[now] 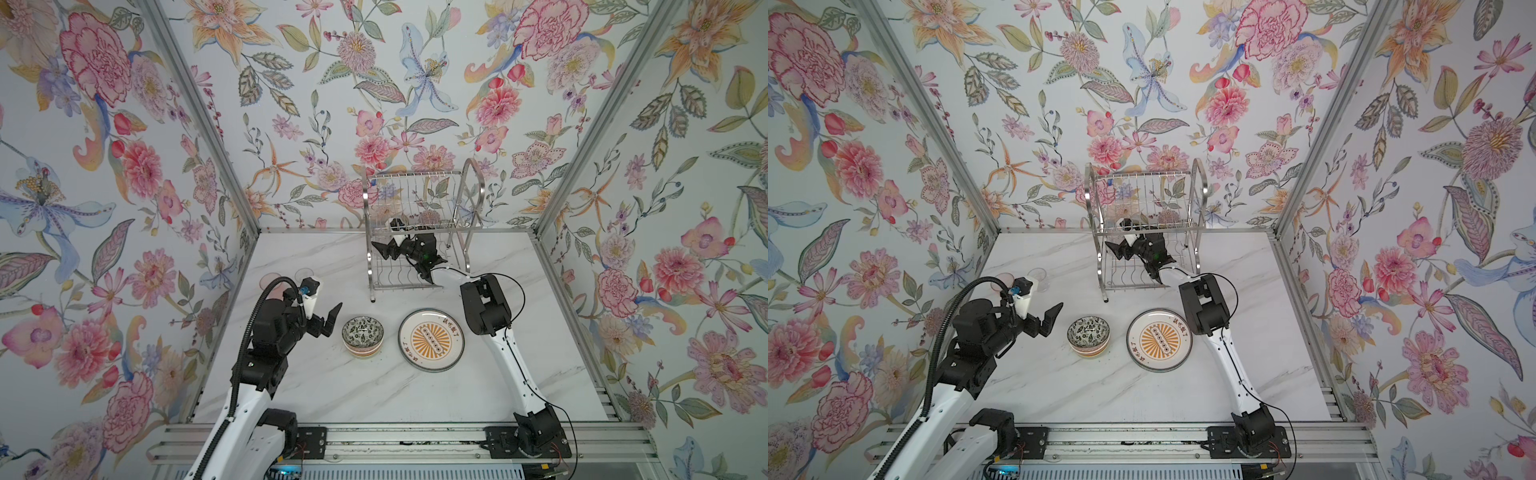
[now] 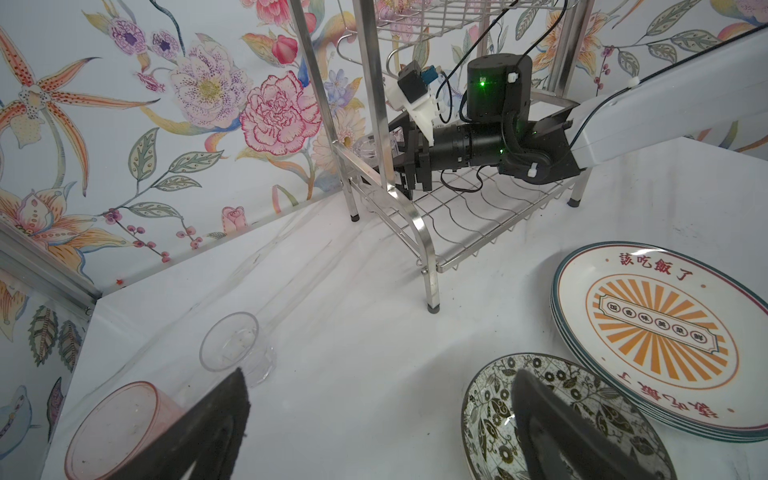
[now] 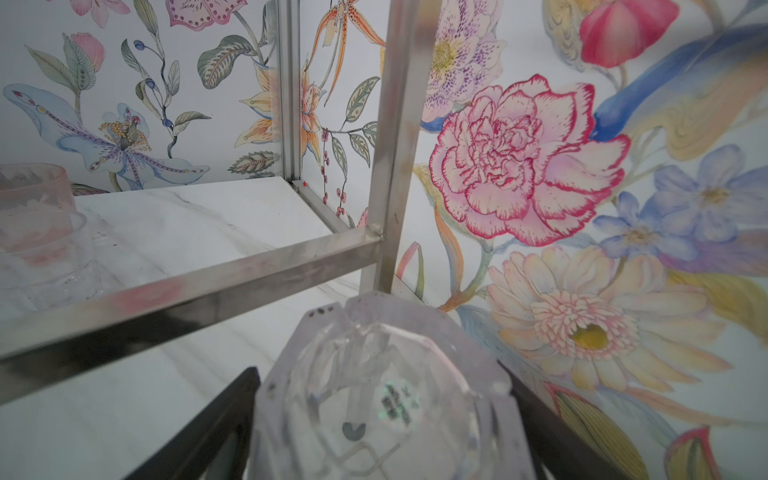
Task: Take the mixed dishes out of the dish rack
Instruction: 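Close the right gripper on the last clear glass in the rack, then lift the clear glass out of the rack toward the left gripper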
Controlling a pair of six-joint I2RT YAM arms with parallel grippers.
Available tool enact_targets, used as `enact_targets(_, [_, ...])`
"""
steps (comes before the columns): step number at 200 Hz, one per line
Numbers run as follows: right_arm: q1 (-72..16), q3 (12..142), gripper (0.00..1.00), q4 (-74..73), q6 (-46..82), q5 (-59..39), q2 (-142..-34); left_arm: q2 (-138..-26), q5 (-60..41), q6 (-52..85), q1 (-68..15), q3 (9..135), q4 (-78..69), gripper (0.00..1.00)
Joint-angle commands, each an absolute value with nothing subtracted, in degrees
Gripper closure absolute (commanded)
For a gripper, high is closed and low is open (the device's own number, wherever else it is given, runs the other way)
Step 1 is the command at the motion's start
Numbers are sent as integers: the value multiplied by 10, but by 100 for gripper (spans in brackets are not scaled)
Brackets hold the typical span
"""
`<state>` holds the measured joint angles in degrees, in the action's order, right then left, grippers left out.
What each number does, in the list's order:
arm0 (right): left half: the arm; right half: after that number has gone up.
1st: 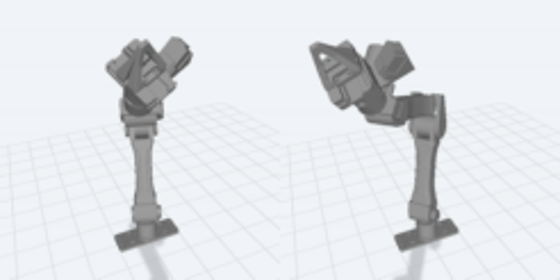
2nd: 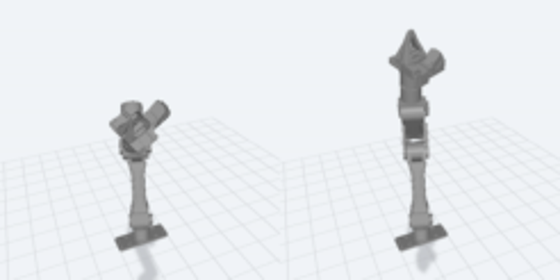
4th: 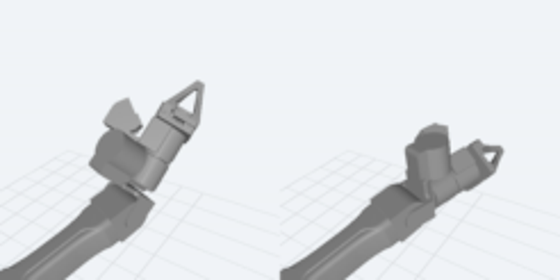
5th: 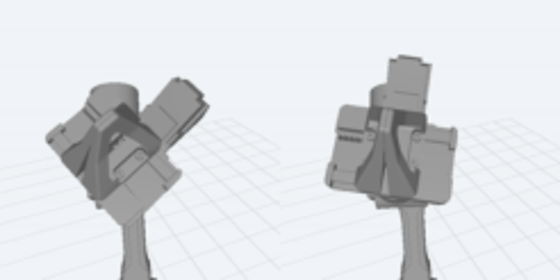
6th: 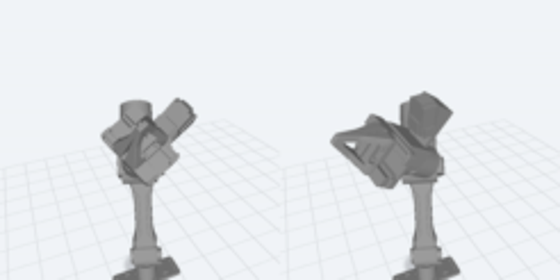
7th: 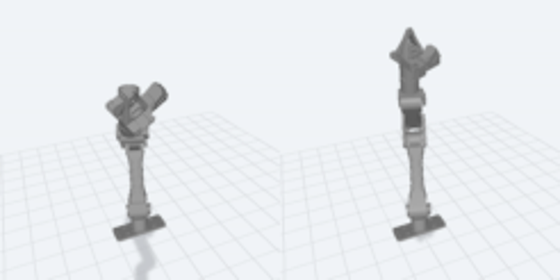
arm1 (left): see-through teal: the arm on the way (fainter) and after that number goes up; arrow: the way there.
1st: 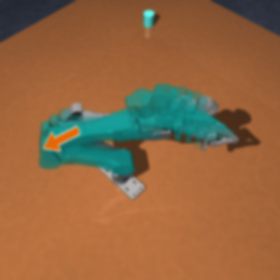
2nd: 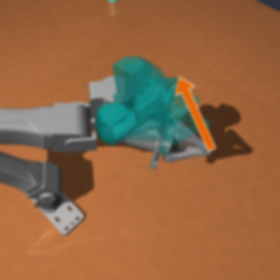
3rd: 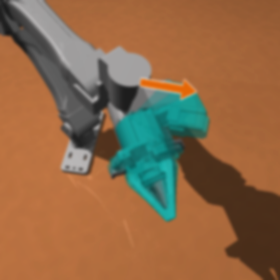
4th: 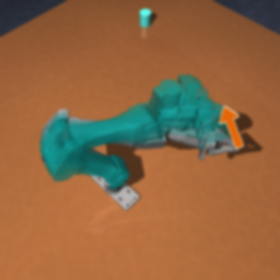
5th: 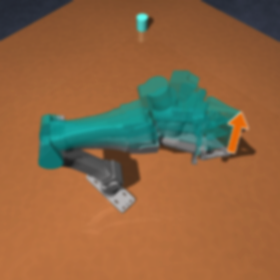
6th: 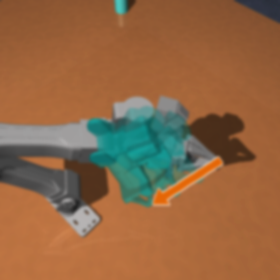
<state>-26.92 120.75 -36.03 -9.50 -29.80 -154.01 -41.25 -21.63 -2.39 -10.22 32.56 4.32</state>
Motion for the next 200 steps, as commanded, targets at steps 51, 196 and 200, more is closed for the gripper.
enact_targets(51, [-266,1112,35,-449,-65,-311,-1491,-427,-208,-30,-110,342,36,1])
enact_targets(196, [-254,940,91,-605,-8,-345,-1367,-431,-221,-13,-110,328,-14,1])
enact_targets(200, [-253,937,94,-607,-7,-347,-1363,-431,-222,-12,-109,328,-15,1])
